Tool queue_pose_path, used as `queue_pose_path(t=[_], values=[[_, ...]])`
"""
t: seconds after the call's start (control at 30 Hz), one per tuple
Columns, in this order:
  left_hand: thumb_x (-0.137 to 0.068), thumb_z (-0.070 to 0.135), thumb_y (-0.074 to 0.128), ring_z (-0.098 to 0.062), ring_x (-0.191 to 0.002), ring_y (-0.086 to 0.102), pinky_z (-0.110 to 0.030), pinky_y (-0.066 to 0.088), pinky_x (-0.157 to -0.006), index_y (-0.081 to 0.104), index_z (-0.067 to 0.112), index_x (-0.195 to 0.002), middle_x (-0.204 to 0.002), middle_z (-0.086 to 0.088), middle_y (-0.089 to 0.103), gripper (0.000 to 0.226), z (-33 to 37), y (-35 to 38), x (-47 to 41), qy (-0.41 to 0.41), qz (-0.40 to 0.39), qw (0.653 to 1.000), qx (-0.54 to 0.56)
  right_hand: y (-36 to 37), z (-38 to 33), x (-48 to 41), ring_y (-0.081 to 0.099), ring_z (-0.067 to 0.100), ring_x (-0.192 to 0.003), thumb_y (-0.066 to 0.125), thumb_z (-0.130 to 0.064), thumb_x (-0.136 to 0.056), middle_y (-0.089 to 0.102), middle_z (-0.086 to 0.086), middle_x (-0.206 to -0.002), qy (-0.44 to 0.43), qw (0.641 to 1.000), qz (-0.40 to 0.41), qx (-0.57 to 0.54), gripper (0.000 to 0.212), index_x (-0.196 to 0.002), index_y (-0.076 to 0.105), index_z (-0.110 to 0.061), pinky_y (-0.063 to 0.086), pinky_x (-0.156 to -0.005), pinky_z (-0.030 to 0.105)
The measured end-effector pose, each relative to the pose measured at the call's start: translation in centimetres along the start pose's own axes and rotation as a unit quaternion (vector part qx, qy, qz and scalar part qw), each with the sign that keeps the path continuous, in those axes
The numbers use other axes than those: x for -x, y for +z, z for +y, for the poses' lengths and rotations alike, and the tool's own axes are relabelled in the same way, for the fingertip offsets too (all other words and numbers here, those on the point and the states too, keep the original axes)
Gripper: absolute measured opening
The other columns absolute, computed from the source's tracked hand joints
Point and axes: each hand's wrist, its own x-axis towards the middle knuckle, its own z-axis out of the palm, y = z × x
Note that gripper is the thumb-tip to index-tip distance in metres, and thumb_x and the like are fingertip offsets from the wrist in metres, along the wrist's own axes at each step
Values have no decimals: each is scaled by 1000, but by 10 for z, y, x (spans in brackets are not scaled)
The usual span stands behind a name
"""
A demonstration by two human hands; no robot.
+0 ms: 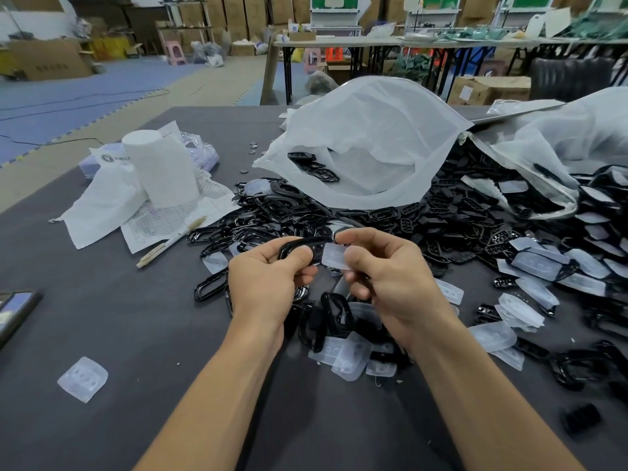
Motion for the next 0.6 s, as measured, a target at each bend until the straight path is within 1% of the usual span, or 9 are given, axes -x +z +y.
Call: queue_pose_path(t=[0.07,0.2,0.3,0.37,0.4,0.47,0.53,0.57,0.6], values=[[-88,-3,75,-13,-59,71,-21,57,-56,79,12,-84,-74,-6,78,16,0,0,0,2,-2,1000,-2,-1,1,0,53,13,-50,71,11,-88,62,1,-65,-17,1000,10,11,23,-85,79,-11,41,-42,20],[-88,-3,75,-15,-59,71,-23,59,-58,78,9,-88,-74,-6,78,12,-2,0,-1,-1,-1,1000,-1,-3,-1,0,55,10,-46,81,10,-78,67,2,-60,-33,999,28,23,27,-72,80,-16,42,-44,19],[-88,-3,76,-16,-60,72,-21,57,-56,79,10,-88,-74,-6,78,13,-2,0,0,4,-2,1000,-5,-6,-1,0,56,9,-49,83,8,-76,69,1,-62,-46,997,48,34,27,-70,79,-18,48,-50,18],[-87,-4,76,-16,-59,72,-21,57,-55,79,11,-87,-72,-5,77,14,-2,0,1,9,-2,1000,-9,-6,-3,-1,56,9,-49,82,9,-76,69,2,-61,-48,997,56,18,26,-71,79,-16,47,-50,17],[-87,-4,76,-15,-58,72,-21,57,-55,79,10,-87,-71,-5,77,15,-2,0,1,11,-2,1000,-10,-6,-4,-1,58,10,-50,81,9,-76,69,3,-62,-39,998,52,-10,25,-71,79,-15,47,-50,17],[-87,-5,76,-15,-57,71,-21,57,-54,78,11,-87,-70,-4,76,16,-1,1,2,12,-3,1000,-11,-8,-8,-1,63,11,-54,80,4,-69,71,5,-67,6,992,24,-121,18,-72,82,-15,51,-53,16],[-87,-5,76,-15,-57,71,-21,57,-55,79,12,-86,-69,-4,76,17,-2,2,2,14,-6,1000,-12,-12,-11,-1,67,13,-58,76,-1,-65,73,6,-72,54,970,-8,-235,17,-73,83,-15,54,-55,16],[-87,-4,76,-15,-57,71,-21,57,-55,79,12,-86,-69,-4,76,17,-2,2,2,15,-6,1000,-15,-14,-12,0,67,13,-59,75,-2,-65,72,6,-73,63,963,-25,-259,17,-74,83,-15,54,-55,16],[-86,-4,77,-15,-57,70,-22,57,-54,79,13,-85,-69,-4,76,18,-2,1,2,16,-5,1000,-19,-14,-12,0,67,12,-59,75,-3,-65,71,6,-72,63,963,-38,-261,17,-75,83,-15,54,-55,16]])
